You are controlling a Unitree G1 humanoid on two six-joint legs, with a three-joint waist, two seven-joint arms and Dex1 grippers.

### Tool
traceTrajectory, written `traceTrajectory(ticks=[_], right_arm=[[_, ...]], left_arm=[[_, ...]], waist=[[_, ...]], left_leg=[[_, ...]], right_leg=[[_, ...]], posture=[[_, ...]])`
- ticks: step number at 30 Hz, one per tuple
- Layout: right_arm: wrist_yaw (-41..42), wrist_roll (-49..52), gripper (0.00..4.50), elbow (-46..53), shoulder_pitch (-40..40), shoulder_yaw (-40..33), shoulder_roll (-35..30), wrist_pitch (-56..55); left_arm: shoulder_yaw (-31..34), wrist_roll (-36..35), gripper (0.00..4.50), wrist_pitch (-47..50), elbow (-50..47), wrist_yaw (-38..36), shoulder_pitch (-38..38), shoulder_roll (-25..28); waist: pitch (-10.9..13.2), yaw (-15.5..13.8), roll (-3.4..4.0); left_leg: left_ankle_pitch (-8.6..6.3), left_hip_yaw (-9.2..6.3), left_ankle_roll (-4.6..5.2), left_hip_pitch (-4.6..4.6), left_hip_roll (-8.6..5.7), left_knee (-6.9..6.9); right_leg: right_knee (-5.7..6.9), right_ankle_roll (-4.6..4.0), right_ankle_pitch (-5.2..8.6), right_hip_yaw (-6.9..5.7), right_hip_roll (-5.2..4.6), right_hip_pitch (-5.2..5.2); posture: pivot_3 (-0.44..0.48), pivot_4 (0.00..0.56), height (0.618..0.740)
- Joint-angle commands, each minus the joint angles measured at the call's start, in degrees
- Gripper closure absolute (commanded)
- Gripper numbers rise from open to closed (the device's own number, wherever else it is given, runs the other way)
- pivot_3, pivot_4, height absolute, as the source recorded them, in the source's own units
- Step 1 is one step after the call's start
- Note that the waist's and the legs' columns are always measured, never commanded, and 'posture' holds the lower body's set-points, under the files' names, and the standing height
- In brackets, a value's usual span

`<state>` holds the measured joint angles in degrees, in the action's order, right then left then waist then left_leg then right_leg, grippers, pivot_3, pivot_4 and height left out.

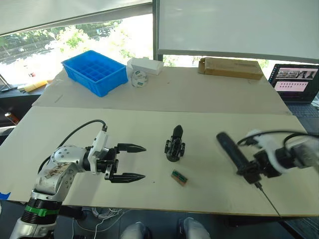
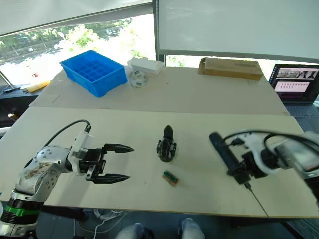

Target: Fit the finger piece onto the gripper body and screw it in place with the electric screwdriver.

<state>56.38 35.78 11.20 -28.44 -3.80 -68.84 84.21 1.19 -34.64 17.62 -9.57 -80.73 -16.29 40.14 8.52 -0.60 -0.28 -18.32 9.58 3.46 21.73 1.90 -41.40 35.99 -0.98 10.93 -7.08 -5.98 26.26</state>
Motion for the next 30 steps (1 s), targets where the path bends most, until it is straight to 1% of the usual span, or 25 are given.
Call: traceTrajectory(ticks=[1,3,5,8,10,11,13,14,17,19,21,22,23,25,27,29,30], right_arm=[[1.60,7.03,2.60,4.89,1.30,-20.56,3.77,0.75],[0.53,11.94,2.60,8.67,1.05,-30.41,10.24,1.52],[-2.89,15.82,2.60,15.09,1.34,-36.72,17.50,-1.10],[-6.84,20.48,2.60,25.23,4.41,-39.65,26.53,-8.23],[-10.86,24.47,2.60,30.48,4.78,-40.69,35.42,-16.71],[-13.41,28.30,2.60,32.03,5.39,-40.33,38.38,-18.32],[-15.56,30.97,2.60,35.98,8.08,-37.03,41.65,-21.57],[-13.85,29.34,2.60,38.56,10.71,-34.02,42.03,-24.09],[-5.75,18.87,2.60,43.13,17.88,-24.16,41.86,-36.66],[-2.33,11.59,2.60,41.75,21.74,-17.64,43.13,-45.63],[-0.38,6.15,2.60,39.12,24.53,-13.11,43.82,-52.67],[-0.23,4.32,2.60,37.42,25.10,-11.72,44.48,-55.69],[-0.25,2.88,2.60,36.07,25.32,-10.72,44.93,-58.21],[0.56,0.61,2.60,33.54,25.21,-8.93,44.94,-62.58],[0.89,-0.16,2.60,31.93,24.77,-7.96,44.47,-65.00],[1.75,-0.75,2.60,30.80,24.62,-7.05,43.53,-66.97],[2.20,-0.90,2.60,30.34,24.62,-6.66,42.99,-67.78]], left_arm=[[0.50,-0.82,0.00,-0.74,1.51,-1.92,-1.48,0.45],[0.24,-0.03,0.00,-2.19,3.52,-3.26,-2.23,0.35],[0.14,1.19,0.00,-4.60,6.43,-4.59,-3.23,-0.03],[-0.44,3.39,0.00,-8.86,10.91,-7.10,-4.25,-0.10],[-1.08,5.97,0.00,-13.35,14.05,-8.60,-4.56,0.01],[-1.75,8.10,0.00,-17.26,15.72,-9.69,-4.61,0.17],[-2.18,9.71,0.00,-20.73,17.45,-10.49,-4.60,0.14],[-2.11,9.62,0.00,-20.33,17.67,-9.76,-4.55,-0.15],[-2.47,9.02,0.00,-18.66,16.70,-8.87,-3.30,-0.78],[-3.35,9.46,0.00,-18.62,15.52,-7.75,-1.48,-1.87],[-3.99,10.42,0.00,-18.72,14.88,-6.18,-0.26,-2.76],[-4.40,11.08,0.00,-18.66,14.77,-5.12,0.12,-3.26],[-4.76,11.75,0.00,-18.71,14.75,-4.02,0.38,-3.66],[-5.64,13.50,0.00,-19.06,15.08,-1.08,0.68,-5.06],[-6.60,15.02,0.00,-19.33,15.29,1.08,0.68,-6.29],[-8.00,16.77,0.00,-19.96,15.70,2.88,0.86,-7.64],[-8.71,17.45,0.00,-20.18,15.64,3.59,1.03,-8.30]], waist=[[0.00,0.03,-0.01],[0.01,0.15,-0.05],[0.01,0.28,-0.04],[0.01,0.11,-0.04],[0.01,0.19,-0.04],[0.04,0.23,0.03],[0.05,0.27,0.05],[0.05,0.13,0.04],[0.05,0.04,0.04],[0.04,0.27,0.03],[0.04,0.55,0.02],[0.05,0.64,-0.01],[0.05,0.77,-0.01],[0.05,0.84,-0.01],[0.05,0.85,-0.01],[0.05,0.81,-0.01],[0.05,0.79,-0.01]], left_leg=[[0.00,0.00,0.00,-0.05,0.02,0.01],[0.00,-0.04,-0.01,-0.04,0.05,0.00],[0.02,-0.05,-0.05,-0.09,0.07,0.05],[0.05,-0.04,-0.10,-0.12,0.06,0.09],[0.05,-0.01,-0.10,-0.16,0.05,0.12],[0.05,0.00,-0.11,-0.14,0.05,0.10],[0.05,0.06,-0.11,-0.17,-0.01,0.12],[0.05,0.06,-0.11,-0.18,-0.01,0.14],[0.04,0.04,-0.10,-0.18,-0.03,0.15],[0.04,0.08,-0.09,-0.19,-0.05,0.14],[0.04,0.11,-0.09,-0.26,-0.07,0.12],[0.04,0.14,-0.09,-0.31,-0.07,0.11],[0.04,0.13,-0.09,-0.33,-0.05,0.08],[0.05,0.14,-0.11,-0.37,-0.03,0.05],[0.07,0.13,-0.13,-0.41,-0.02,0.07],[0.07,0.13,-0.13,-0.42,-0.01,0.08],[0.06,0.13,-0.13,-0.42,-0.01,0.09]], right_leg=[[0.00,0.00,0.00,0.01,0.04,-0.04],[-0.04,0.00,0.01,0.01,0.16,-0.07],[-0.04,0.00,0.00,0.10,0.27,-0.09],[-0.01,-0.02,0.00,0.09,0.28,-0.08],[-0.01,-0.02,0.00,0.10,0.30,-0.09],[0.00,-0.03,-0.01,0.11,0.32,-0.07],[0.03,-0.04,-0.01,0.16,0.30,-0.06],[0.00,-0.05,-0.02,0.14,0.30,-0.07],[-0.04,-0.04,0.00,0.11,0.31,-0.09],[-0.03,-0.02,0.00,0.16,0.31,-0.09],[-0.01,0.02,0.02,0.20,0.31,-0.15],[-0.01,0.06,0.04,0.22,0.32,-0.18],[0.02,0.34,0.21,0.22,0.34,-0.20],[0.08,0.36,0.22,0.25,0.35,-0.19],[0.11,0.32,0.21,0.27,0.35,-0.20],[0.11,-0.05,0.01,0.27,0.36,-0.19],[0.10,-0.06,0.00,0.27,0.36,-0.19]], posture=[[0.000,0.150,0.740],[0.000,0.150,0.740],[0.000,0.150,0.740],[0.000,0.150,0.740],[0.000,0.150,0.740],[0.000,0.150,0.740],[0.000,0.150,0.740],[0.000,0.150,0.740],[0.000,0.150,0.740],[0.000,0.150,0.740],[0.000,0.150,0.740],[0.000,0.150,0.740],[0.000,0.150,0.740],[0.000,0.150,0.740],[0.000,0.150,0.740],[0.000,0.150,0.740],[0.000,0.150,0.740]])
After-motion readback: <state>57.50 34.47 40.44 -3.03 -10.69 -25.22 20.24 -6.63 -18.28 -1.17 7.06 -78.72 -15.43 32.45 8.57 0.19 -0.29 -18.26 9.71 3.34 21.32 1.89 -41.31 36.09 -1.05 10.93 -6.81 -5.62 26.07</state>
